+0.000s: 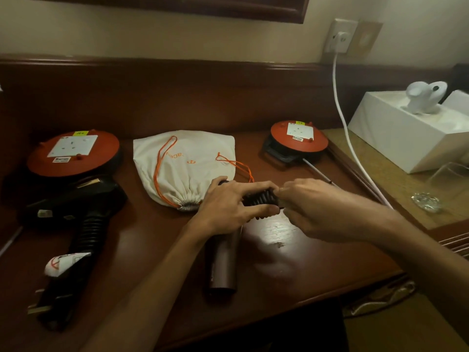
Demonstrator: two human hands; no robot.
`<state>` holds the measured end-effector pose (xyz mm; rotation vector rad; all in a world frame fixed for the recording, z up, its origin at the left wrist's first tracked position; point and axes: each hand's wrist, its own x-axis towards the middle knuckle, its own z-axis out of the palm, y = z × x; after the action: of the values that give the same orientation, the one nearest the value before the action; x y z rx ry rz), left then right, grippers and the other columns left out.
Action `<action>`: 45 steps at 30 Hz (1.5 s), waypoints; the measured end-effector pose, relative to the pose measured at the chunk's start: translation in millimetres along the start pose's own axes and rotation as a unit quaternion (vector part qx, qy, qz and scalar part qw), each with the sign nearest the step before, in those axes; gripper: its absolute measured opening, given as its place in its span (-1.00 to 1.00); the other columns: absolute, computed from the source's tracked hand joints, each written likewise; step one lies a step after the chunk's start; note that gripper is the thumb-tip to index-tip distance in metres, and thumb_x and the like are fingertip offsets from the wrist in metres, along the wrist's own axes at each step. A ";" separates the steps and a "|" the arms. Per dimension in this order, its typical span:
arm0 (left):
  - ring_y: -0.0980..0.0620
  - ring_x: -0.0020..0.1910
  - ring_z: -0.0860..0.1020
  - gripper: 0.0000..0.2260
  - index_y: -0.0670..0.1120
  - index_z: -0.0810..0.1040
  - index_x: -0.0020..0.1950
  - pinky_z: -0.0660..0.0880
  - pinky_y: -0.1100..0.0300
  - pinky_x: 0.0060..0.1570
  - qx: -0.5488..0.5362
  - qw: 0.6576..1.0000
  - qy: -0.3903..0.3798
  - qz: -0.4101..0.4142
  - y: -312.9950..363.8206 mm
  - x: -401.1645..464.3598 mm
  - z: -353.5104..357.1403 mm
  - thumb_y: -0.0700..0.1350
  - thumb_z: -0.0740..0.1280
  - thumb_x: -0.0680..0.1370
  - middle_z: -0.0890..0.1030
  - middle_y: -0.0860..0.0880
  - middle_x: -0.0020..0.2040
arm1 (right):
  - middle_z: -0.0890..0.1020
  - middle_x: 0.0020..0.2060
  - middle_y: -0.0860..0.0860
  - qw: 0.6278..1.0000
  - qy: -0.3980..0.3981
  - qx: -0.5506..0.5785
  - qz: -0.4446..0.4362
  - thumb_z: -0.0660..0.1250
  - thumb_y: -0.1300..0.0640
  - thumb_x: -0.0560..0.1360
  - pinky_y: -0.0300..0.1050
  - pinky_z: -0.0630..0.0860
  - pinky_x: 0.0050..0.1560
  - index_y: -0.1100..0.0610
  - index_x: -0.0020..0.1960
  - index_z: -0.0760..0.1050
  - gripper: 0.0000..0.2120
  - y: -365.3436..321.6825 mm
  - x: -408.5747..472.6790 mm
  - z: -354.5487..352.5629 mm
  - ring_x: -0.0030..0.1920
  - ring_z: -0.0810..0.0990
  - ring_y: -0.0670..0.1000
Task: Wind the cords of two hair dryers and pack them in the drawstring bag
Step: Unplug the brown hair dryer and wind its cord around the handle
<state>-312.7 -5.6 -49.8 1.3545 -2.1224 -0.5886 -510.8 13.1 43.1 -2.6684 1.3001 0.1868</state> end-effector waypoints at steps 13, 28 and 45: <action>0.09 -0.15 0.73 -0.60 0.22 0.66 0.22 0.71 0.02 -0.10 -0.199 0.978 0.053 -0.038 -3.6 -8.8 -7.4 0.24 0.54 0.41 0.74 0.01 -0.07 | 0.60 0.10 0.17 0.888 0.458 0.044 -0.025 0.40 0.26 0.55 -0.11 0.47 0.06 0.24 0.19 0.66 -0.77 -1.4 -7.6 112.1 0.10 0.48 0.02; 0.08 -0.02 0.54 -0.43 0.34 0.55 0.32 0.28 -0.09 0.39 -0.001 0.981 0.183 -0.064 2.6 -12.7 11.9 0.54 0.21 0.40 0.67 0.11 -0.14 | 0.65 -0.14 0.16 0.546 0.362 0.738 0.160 0.28 0.17 0.61 -0.15 0.62 -0.27 0.26 0.18 0.54 -0.79 -3.9 -2.5 88.8 -0.29 0.64 0.05; -0.09 0.05 0.57 -0.34 0.24 0.53 0.39 0.34 -0.06 0.26 0.165 0.970 0.174 -0.040 10.8 -7.9 24.5 0.53 0.00 0.49 0.70 -0.05 -0.10 | 0.62 -0.15 0.30 0.718 0.178 0.659 0.132 0.29 0.15 0.59 -0.12 0.51 -0.33 0.38 0.18 0.54 -0.70 52.3 -4.9 39.5 -0.33 0.54 0.11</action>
<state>-333.3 7.6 -63.2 1.5933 -1.9366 -0.0157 -556.6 -6.8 0.4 -1.2727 1.1458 -0.9192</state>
